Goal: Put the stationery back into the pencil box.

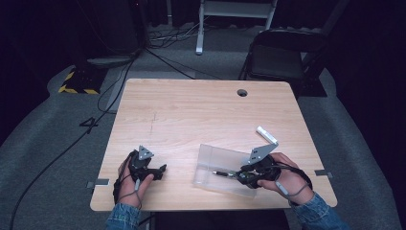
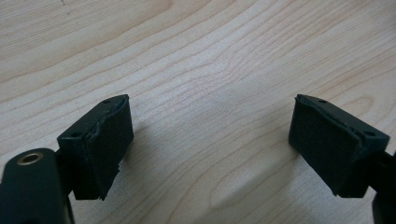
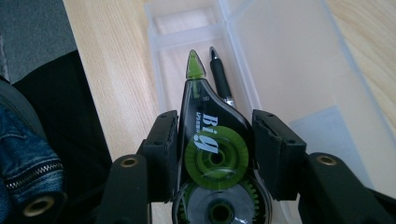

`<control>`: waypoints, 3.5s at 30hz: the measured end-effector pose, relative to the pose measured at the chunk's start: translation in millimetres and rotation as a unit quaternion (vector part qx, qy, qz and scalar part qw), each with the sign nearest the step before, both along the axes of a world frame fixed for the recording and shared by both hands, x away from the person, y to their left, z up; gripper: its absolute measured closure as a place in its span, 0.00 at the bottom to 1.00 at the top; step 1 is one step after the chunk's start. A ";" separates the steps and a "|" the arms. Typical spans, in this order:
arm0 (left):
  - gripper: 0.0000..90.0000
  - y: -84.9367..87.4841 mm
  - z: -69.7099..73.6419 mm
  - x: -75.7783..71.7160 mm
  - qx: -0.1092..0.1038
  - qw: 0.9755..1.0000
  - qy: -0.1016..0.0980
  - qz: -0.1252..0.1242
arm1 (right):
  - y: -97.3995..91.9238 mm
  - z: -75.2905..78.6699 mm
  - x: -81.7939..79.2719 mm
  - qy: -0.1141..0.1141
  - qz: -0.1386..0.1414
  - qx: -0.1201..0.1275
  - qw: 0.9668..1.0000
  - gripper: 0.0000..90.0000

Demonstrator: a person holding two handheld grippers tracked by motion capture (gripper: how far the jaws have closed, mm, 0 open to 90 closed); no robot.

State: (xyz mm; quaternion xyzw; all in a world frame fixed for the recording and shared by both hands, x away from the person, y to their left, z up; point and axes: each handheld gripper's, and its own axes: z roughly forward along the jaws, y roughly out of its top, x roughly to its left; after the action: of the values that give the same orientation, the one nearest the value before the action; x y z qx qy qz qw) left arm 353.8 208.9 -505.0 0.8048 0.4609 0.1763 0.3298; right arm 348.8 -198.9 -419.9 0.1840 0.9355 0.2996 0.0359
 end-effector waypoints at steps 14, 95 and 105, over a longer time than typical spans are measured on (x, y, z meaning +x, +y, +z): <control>0.16 -0.2 -0.1 -0.2 -0.001 1.000 0.000 0.002 | 10.1 -18.5 1.0 0.014 0.027 -0.028 0.999 0.59; 0.16 -0.1 0.0 -0.1 0.000 1.000 0.001 0.001 | 2.7 -24.3 9.8 0.021 0.026 -0.006 0.999 0.50; 0.15 -1.0 -0.1 0.9 -0.002 1.000 0.001 0.000 | -13.6 -2.5 15.9 -0.025 -0.036 0.046 0.998 0.52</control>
State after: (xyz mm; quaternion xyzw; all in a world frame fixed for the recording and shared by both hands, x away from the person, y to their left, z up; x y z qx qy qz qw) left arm 354.8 208.0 -505.1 0.8042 0.4617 0.1750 0.3308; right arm 364.6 -212.5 -422.3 0.2113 0.9123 0.3453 0.0617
